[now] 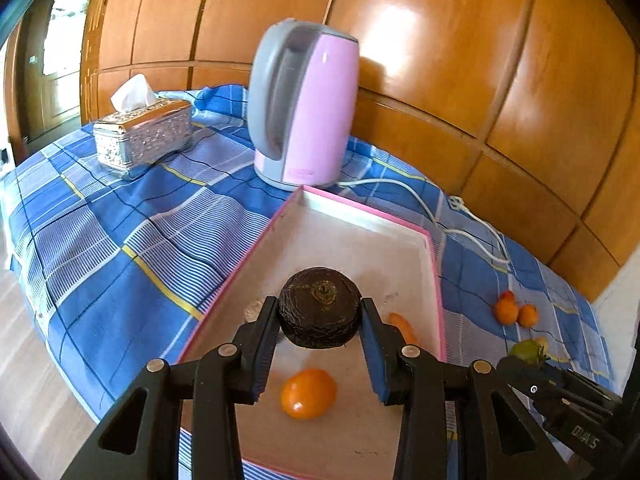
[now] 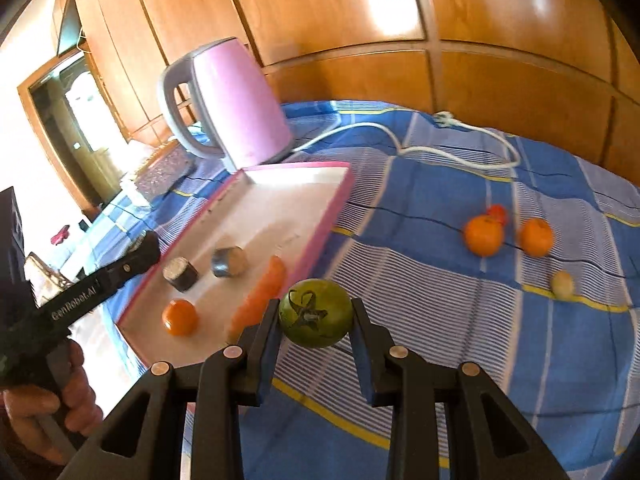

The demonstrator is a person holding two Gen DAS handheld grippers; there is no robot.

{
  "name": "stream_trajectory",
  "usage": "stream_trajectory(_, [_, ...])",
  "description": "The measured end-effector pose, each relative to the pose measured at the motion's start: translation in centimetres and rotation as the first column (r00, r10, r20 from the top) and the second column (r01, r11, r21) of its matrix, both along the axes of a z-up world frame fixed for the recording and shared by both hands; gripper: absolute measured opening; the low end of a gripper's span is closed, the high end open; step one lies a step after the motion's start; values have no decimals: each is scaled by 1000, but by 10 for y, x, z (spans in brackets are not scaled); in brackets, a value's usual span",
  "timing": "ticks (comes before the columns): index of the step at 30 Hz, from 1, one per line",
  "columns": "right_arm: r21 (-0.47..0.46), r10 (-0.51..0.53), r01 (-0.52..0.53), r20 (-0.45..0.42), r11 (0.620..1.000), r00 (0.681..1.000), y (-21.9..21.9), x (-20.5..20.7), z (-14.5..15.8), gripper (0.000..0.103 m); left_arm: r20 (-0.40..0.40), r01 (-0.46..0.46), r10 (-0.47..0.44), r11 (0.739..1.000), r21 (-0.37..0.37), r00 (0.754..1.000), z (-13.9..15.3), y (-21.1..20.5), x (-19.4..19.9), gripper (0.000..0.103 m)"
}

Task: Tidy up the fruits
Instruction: 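Lower both items into the tray and open both grippers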

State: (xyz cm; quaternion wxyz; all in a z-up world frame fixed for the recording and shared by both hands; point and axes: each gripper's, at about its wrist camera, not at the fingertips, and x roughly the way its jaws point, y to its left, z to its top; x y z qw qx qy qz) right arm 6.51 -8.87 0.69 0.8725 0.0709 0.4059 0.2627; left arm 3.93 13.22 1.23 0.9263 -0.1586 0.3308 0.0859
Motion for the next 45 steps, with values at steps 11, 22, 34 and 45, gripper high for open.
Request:
stream_trajectory(11, [11,70,-70,20,998,997,46,21,19,33,-5,22,-22,1000,0,1000,-7,-6,8,40])
stream_trajectory(22, [4,39,-39,-40,999,998,72,46,6,35,-27,20,-19,1000,12,999,-13,-14,8,40])
stream_trajectory(34, [33,20,-19,-52,999,998,64,43,2,35,-42,11,-10,1000,23,999,-15,-18,8,40])
stream_trajectory(45, [7,-48,48,-68,999,997,42,28,-6,38,-21,-11,11,999,36,1000,-7,-18,-2,47])
